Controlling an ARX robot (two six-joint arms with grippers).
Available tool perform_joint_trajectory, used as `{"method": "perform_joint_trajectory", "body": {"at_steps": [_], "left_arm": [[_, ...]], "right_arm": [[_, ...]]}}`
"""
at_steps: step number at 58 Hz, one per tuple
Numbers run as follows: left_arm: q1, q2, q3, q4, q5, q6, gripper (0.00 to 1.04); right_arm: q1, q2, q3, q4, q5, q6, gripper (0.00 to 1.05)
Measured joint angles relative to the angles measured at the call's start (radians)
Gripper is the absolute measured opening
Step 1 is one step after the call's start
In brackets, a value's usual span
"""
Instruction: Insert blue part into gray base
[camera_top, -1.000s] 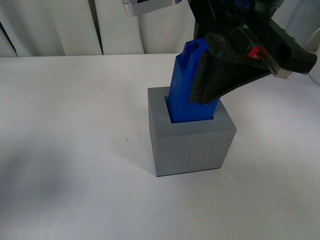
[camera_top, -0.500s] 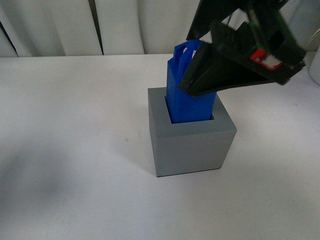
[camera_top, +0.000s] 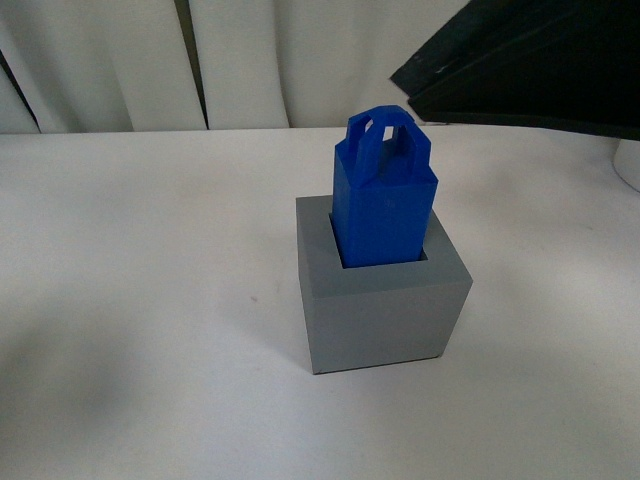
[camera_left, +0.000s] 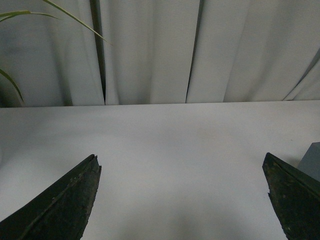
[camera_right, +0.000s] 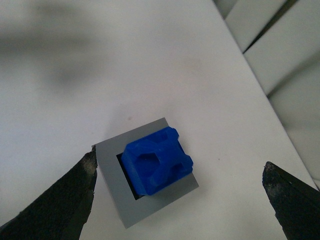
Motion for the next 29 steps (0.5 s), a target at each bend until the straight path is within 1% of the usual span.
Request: {"method": "perform_joint_trajectory", "body": {"at_steps": [8, 12, 14, 16, 19, 22, 29], "left_arm": [[0.0, 0.0, 0.0, 0.0, 0.0, 0.0, 0.99], [0.0, 0.0, 0.0, 0.0, 0.0, 0.0, 0.99], [0.0, 0.0, 0.0, 0.0, 0.0, 0.0, 0.99], [0.0, 0.0, 0.0, 0.0, 0.0, 0.0, 0.99], [0.0, 0.0, 0.0, 0.0, 0.0, 0.0, 0.99], [0.0, 0.0, 0.0, 0.0, 0.0, 0.0, 0.99], [0.0, 0.0, 0.0, 0.0, 0.0, 0.0, 0.99]], "right_arm": [[-0.055, -0.134, -0.193, 0.233, -0.011, 0.154, 0.97], [-0.079, -0.209, -0.295, 0.366, 0.018, 0.239, 0.97], [-0.095, -0.258, -0.378, 0.478, 0.05, 0.316, 0.97], [-0.101, -0.279, -0.418, 0.531, 0.065, 0.348, 0.97], [-0.108, -0.297, -0.451, 0.57, 0.071, 0.393, 0.97], [-0.11, -0.299, -0.459, 0.579, 0.074, 0.423, 0.97], [-0.11, -0.299, -0.461, 0.581, 0.074, 0.45, 0.97]]}}
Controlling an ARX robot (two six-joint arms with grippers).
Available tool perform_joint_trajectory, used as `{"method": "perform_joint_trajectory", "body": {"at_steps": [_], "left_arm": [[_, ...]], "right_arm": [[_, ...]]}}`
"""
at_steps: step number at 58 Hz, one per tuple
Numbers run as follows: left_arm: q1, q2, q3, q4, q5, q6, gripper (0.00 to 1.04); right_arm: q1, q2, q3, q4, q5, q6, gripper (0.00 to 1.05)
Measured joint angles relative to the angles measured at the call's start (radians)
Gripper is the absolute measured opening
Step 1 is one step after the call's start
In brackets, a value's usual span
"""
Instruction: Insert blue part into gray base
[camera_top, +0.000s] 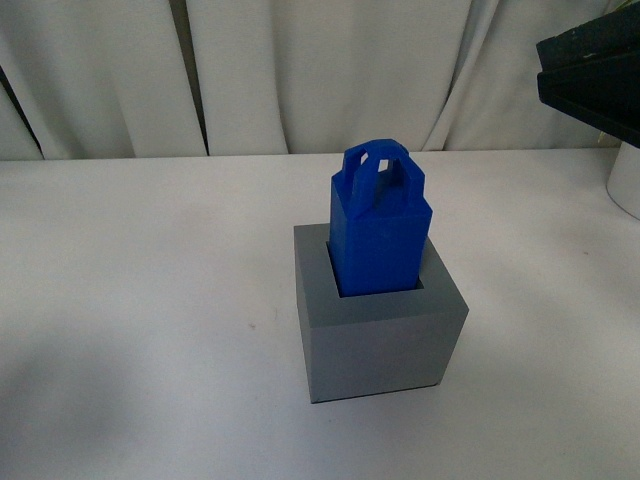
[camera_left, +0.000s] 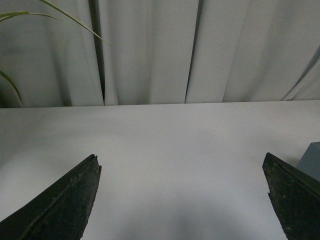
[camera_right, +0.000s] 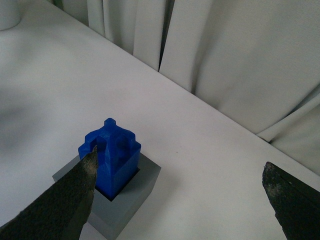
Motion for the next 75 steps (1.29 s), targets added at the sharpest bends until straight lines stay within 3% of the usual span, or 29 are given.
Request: {"method": "perform_joint_trajectory", "body": {"at_steps": [2, 4, 7, 11, 15, 35, 45, 50, 75], "left_arm": [[0.0, 0.0, 0.0, 0.0, 0.0, 0.0, 0.99], [0.0, 0.0, 0.0, 0.0, 0.0, 0.0, 0.99], [0.0, 0.0, 0.0, 0.0, 0.0, 0.0, 0.99], [0.0, 0.0, 0.0, 0.0, 0.0, 0.0, 0.99], [0.0, 0.0, 0.0, 0.0, -0.002, 0.0, 0.99], [0.0, 0.0, 0.0, 0.0, 0.0, 0.0, 0.99], [0.0, 0.0, 0.0, 0.0, 0.0, 0.0, 0.99], [0.0, 0.0, 0.0, 0.0, 0.0, 0.0, 0.99], [0.0, 0.0, 0.0, 0.0, 0.0, 0.0, 0.99]], "right_arm": [[0.001, 0.0, -0.001, 0.003, 0.008, 0.01, 0.97], [0.021, -0.002, -0.026, 0.074, 0.11, 0.051, 0.94], [0.052, -0.014, -0.098, 0.25, 0.354, 0.139, 0.85], [0.049, -0.045, -0.194, 0.415, 0.599, 0.247, 0.72], [0.023, -0.085, -0.251, 0.464, 0.694, 0.301, 0.62], [-0.069, -0.276, -0.437, 0.466, 0.611, 0.359, 0.01], [-0.106, -0.371, -0.496, 0.427, 0.581, 0.363, 0.02], [-0.165, -0.421, -0.519, 0.397, 0.494, 0.363, 0.02], [-0.197, -0.636, -0.61, 0.285, 0.489, 0.365, 0.02]]}}
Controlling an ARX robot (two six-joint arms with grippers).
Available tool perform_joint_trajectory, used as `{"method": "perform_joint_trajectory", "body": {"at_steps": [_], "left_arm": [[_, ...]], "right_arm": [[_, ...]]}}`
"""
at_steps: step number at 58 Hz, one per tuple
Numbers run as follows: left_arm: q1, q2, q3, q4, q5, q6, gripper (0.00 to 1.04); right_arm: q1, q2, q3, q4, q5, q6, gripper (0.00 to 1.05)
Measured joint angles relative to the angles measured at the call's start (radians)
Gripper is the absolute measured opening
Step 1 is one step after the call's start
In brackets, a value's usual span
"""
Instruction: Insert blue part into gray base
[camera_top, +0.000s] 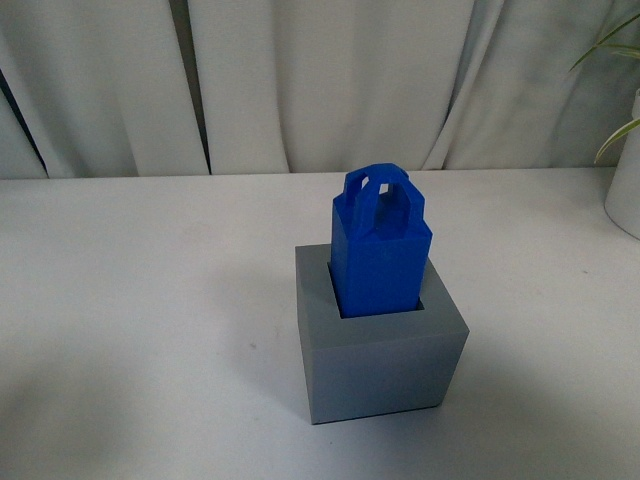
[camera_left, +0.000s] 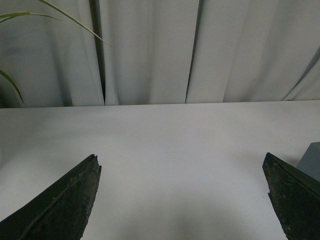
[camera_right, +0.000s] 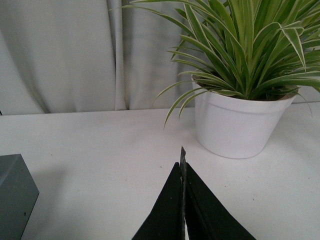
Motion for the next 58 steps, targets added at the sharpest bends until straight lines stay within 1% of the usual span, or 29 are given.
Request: {"method": "perform_joint_trajectory", "body": {"at_steps": [22, 39, 41, 42, 44, 48, 49, 52, 57, 58], "left_arm": [[0.0, 0.0, 0.0, 0.0, 0.0, 0.0, 0.99], [0.0, 0.0, 0.0, 0.0, 0.0, 0.0, 0.99], [0.0, 0.0, 0.0, 0.0, 0.0, 0.0, 0.99], [0.0, 0.0, 0.0, 0.0, 0.0, 0.0, 0.99], [0.0, 0.0, 0.0, 0.0, 0.0, 0.0, 0.99], [0.0, 0.0, 0.0, 0.0, 0.0, 0.0, 0.99], [0.0, 0.0, 0.0, 0.0, 0.0, 0.0, 0.99], [0.0, 0.0, 0.0, 0.0, 0.0, 0.0, 0.99], [0.0, 0.0, 0.0, 0.0, 0.0, 0.0, 0.99], [0.0, 0.0, 0.0, 0.0, 0.0, 0.0, 0.99]], "right_arm": [[0.0, -0.193, 0.0, -0.183, -0.003, 0.0, 0.02], [0.0, -0.29, 0.0, -0.281, -0.003, 0.0, 0.02], [0.0, -0.321, 0.001, -0.315, -0.003, 0.0, 0.02], [0.0, -0.36, 0.001, -0.377, -0.003, 0.0, 0.02], [0.0, -0.411, 0.001, -0.439, -0.003, 0.0, 0.02], [0.0, -0.456, 0.001, -0.452, -0.004, -0.001, 0.02], [0.0, -0.457, 0.001, -0.452, -0.004, -0.001, 0.03], [0.0, -0.458, 0.001, -0.455, -0.003, 0.0, 0.12], [0.0, -0.458, 0.001, -0.456, -0.003, 0.0, 0.3], [0.0, -0.458, 0.001, -0.456, -0.004, 0.0, 0.35]]}}
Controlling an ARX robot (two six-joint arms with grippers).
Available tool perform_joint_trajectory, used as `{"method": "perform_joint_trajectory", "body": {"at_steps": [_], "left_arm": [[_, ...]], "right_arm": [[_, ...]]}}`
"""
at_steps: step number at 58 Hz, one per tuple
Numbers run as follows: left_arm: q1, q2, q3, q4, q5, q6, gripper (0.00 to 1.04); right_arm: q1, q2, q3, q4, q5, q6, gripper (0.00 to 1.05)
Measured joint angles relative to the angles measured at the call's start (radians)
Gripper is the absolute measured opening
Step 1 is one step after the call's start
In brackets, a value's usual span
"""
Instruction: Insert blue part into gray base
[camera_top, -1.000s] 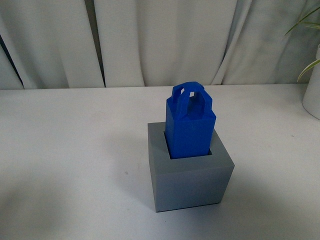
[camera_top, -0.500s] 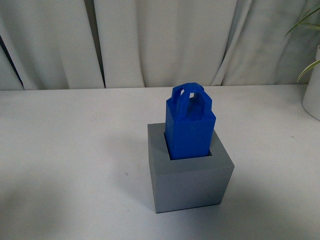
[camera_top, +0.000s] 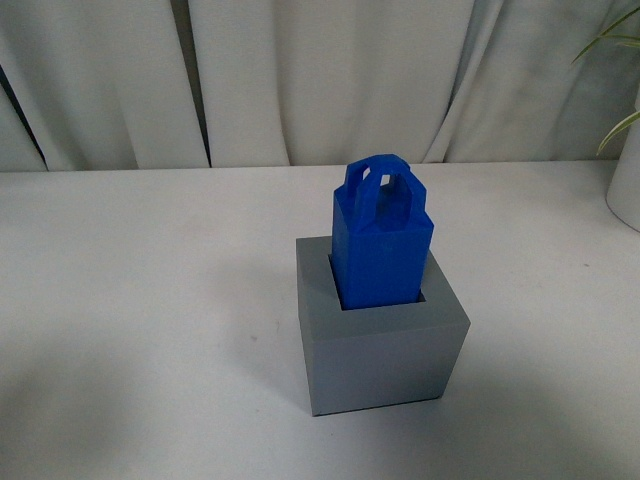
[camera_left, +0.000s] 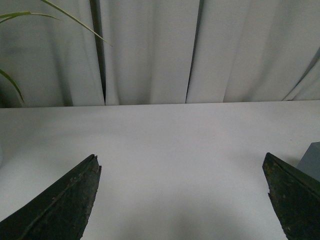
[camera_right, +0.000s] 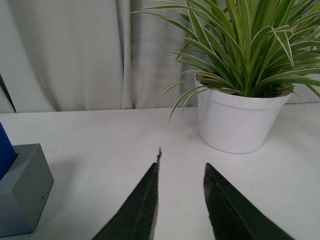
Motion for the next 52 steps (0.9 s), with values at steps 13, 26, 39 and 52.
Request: {"method": "perform_joint_trajectory", "body": {"at_steps": [13, 26, 39, 52], "left_arm": [[0.0, 0.0, 0.0, 0.0, 0.0, 0.0, 0.99], [0.0, 0.0, 0.0, 0.0, 0.0, 0.0, 0.99], [0.0, 0.0, 0.0, 0.0, 0.0, 0.0, 0.99], [0.0, 0.0, 0.0, 0.0, 0.0, 0.0, 0.99]], "right_arm": [[0.0, -0.001, 0.0, 0.0, 0.0, 0.0, 0.81], [0.0, -0.001, 0.0, 0.0, 0.0, 0.0, 0.97], [0.0, -0.001, 0.0, 0.0, 0.0, 0.0, 0.97], [0.0, -0.001, 0.0, 0.0, 0.0, 0.0, 0.97]]}}
